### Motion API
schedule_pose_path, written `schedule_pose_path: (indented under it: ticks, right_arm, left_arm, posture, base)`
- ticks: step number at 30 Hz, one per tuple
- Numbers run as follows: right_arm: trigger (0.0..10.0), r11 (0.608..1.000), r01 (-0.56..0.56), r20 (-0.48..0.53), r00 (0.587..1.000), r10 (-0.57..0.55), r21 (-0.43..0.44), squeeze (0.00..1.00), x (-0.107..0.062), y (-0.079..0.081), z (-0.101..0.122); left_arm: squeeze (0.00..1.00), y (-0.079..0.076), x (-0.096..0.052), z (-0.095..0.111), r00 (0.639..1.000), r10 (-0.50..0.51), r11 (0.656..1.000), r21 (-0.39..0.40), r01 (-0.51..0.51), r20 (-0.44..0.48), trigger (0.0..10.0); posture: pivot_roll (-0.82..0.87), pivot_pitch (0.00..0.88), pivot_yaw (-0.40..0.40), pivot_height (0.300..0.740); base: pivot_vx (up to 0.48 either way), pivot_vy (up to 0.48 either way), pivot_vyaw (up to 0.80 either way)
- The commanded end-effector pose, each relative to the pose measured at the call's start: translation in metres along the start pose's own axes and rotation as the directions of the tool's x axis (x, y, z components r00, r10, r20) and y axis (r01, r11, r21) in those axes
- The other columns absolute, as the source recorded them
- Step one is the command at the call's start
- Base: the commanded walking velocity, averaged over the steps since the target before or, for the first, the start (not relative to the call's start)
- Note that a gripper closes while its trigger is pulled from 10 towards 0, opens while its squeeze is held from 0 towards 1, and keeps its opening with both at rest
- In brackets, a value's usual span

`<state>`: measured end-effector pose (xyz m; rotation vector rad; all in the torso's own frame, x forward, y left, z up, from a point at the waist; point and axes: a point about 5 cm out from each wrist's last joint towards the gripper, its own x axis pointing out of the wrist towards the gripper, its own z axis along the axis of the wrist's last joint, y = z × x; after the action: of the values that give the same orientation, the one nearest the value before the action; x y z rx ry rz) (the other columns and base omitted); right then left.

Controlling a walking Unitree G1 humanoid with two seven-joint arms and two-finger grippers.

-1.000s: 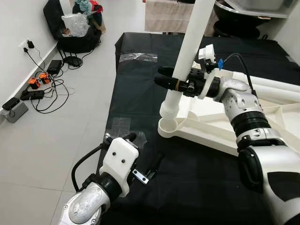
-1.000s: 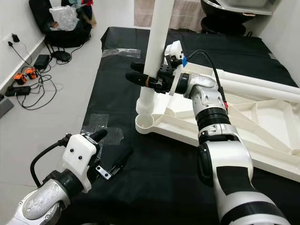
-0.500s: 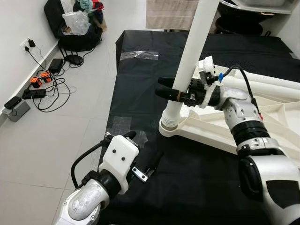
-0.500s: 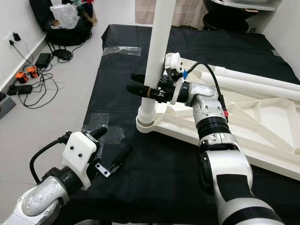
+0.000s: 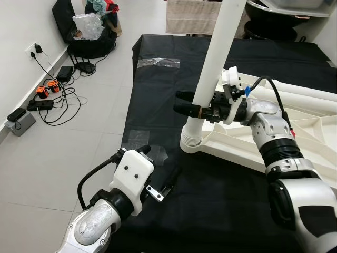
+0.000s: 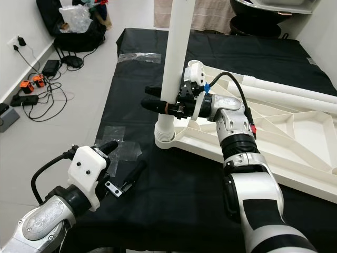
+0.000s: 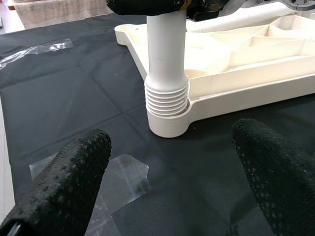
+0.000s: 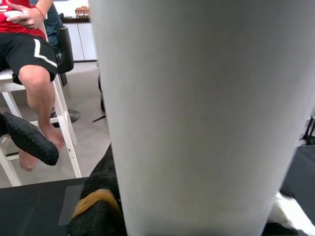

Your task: Building children table

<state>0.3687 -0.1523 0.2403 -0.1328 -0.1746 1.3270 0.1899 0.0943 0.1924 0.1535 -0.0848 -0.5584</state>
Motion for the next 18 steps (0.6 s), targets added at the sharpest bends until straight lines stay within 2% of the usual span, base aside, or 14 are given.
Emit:
schedule_pose_path:
  ticks: [1,18]
  right_arm:
    - [10.0,1.0,-0.009,-0.034,0.999,0.009,0.008,0.0,-0.001,0.0036,-0.0087]
    - [10.0,0.998,0.053,-0.064,0.996,-0.054,-0.015,0.0,-0.0105,-0.0025,-0.0059]
  left_arm:
    - [0.0,0.0005,-0.0006,-0.0042,1.0,-0.008,1.0,0.004,0.008,-0.03,10.0]
    - [0.0,0.0005,0.0004,-0.0026,1.0,-0.012,1.0,0.011,0.012,-0.024,10.0]
  posture:
    - [0.16,0.201,-0.042,0.74]
    - [0.16,0.205,-0.037,0.74]
  base:
    - [0.0,0.0,0.0]
    - [0.0,0.0,0.0]
